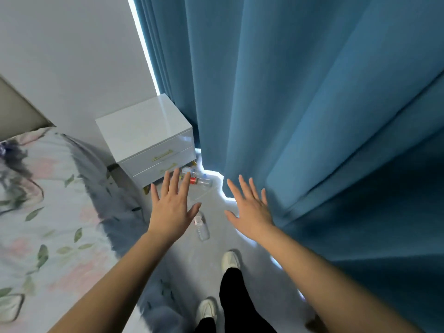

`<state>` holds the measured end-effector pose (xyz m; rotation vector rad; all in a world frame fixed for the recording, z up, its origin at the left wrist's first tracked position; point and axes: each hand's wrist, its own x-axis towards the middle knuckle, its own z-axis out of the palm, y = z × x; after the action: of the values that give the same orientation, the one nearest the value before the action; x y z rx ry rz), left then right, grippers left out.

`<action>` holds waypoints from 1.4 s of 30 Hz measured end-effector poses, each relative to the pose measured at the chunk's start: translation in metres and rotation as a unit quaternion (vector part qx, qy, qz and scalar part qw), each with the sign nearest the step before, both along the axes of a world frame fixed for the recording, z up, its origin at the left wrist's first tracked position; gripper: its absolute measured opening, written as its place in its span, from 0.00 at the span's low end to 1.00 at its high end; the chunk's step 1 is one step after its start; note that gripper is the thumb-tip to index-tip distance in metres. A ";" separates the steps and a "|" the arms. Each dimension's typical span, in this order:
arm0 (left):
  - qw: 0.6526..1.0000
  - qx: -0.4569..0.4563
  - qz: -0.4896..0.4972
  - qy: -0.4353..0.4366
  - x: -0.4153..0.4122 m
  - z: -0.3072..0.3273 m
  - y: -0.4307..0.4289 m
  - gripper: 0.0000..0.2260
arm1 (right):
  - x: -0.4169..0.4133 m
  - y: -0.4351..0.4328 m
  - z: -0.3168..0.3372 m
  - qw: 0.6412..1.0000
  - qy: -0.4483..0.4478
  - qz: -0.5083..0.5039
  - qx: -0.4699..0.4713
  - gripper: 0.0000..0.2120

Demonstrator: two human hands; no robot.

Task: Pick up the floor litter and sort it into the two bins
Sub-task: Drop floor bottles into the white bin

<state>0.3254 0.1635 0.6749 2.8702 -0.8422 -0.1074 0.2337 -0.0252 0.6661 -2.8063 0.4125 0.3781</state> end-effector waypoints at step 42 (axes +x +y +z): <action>0.899 0.183 0.249 0.311 0.306 -0.760 0.064 0.32 | 0.257 0.074 -0.771 0.918 0.270 -0.209 0.201 0.48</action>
<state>0.6311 0.2272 -0.0846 2.9508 0.0474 -1.1470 0.4912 0.0488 -0.1045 -2.1062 0.9104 1.0077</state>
